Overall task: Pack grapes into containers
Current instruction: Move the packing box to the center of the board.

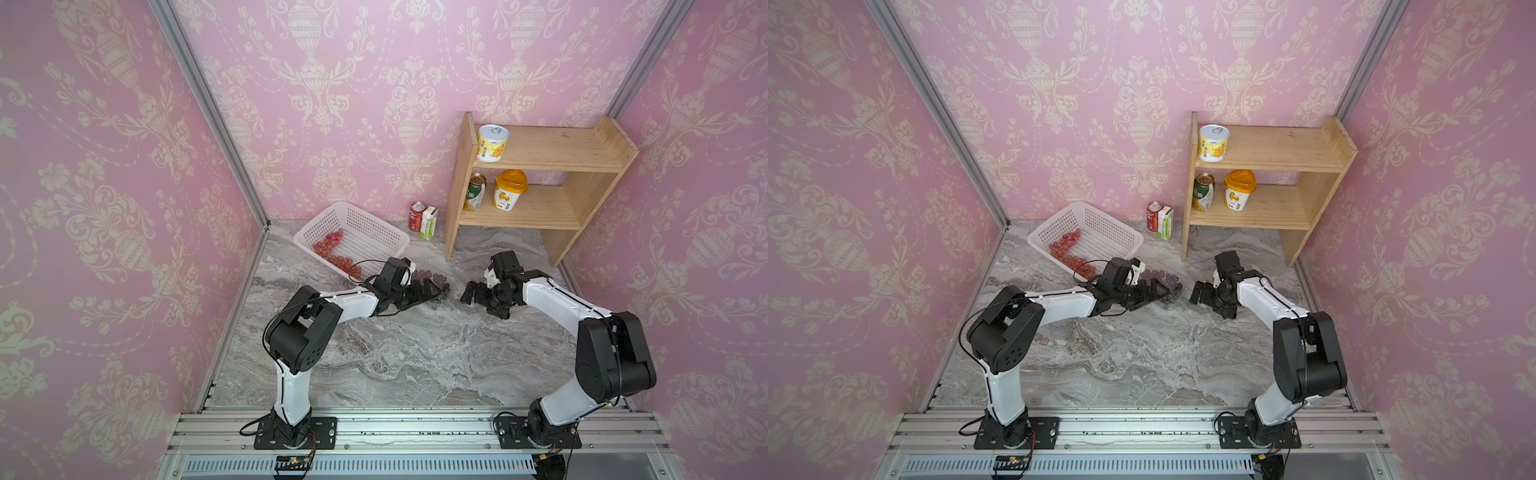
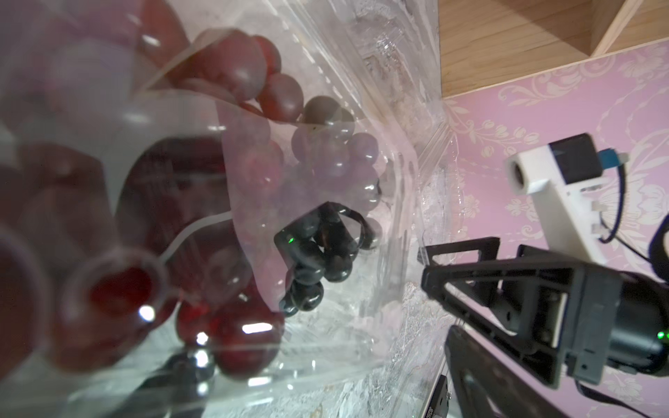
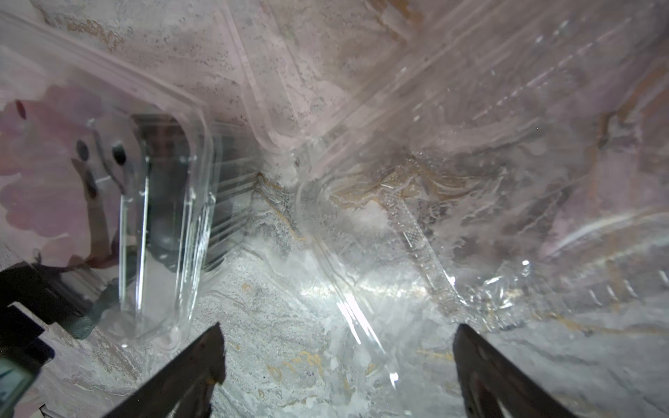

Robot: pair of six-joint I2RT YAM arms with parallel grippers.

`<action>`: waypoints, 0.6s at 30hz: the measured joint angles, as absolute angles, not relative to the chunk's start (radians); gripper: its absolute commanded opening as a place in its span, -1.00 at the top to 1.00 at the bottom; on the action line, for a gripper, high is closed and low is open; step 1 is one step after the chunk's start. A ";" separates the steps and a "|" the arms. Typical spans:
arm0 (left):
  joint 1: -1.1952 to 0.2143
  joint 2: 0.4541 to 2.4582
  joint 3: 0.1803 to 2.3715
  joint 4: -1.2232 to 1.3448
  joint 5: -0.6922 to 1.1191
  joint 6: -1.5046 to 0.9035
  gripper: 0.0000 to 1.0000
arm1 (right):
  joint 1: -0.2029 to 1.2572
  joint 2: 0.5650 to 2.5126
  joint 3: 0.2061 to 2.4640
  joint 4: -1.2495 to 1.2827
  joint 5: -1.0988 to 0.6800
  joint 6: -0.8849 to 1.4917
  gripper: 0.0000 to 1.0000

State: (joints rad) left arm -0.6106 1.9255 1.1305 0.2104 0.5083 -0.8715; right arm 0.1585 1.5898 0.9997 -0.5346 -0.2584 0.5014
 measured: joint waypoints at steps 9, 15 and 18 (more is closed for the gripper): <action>-0.571 1.732 1.069 0.069 0.485 -0.772 -0.99 | 0.258 1.579 0.964 -0.501 -0.281 0.548 -1.00; -0.543 1.537 1.038 -0.047 0.443 -0.694 -0.99 | 0.331 1.528 0.966 -0.502 -0.280 0.574 -1.00; -0.490 1.457 1.032 -0.101 0.429 -0.666 -0.98 | 0.351 1.508 0.980 -0.526 -0.258 0.577 -1.00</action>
State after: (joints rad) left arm -0.4900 1.4567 1.0325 -0.1013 0.4294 -0.6659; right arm 0.3508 1.5082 0.9798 -0.5262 -0.2581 0.5770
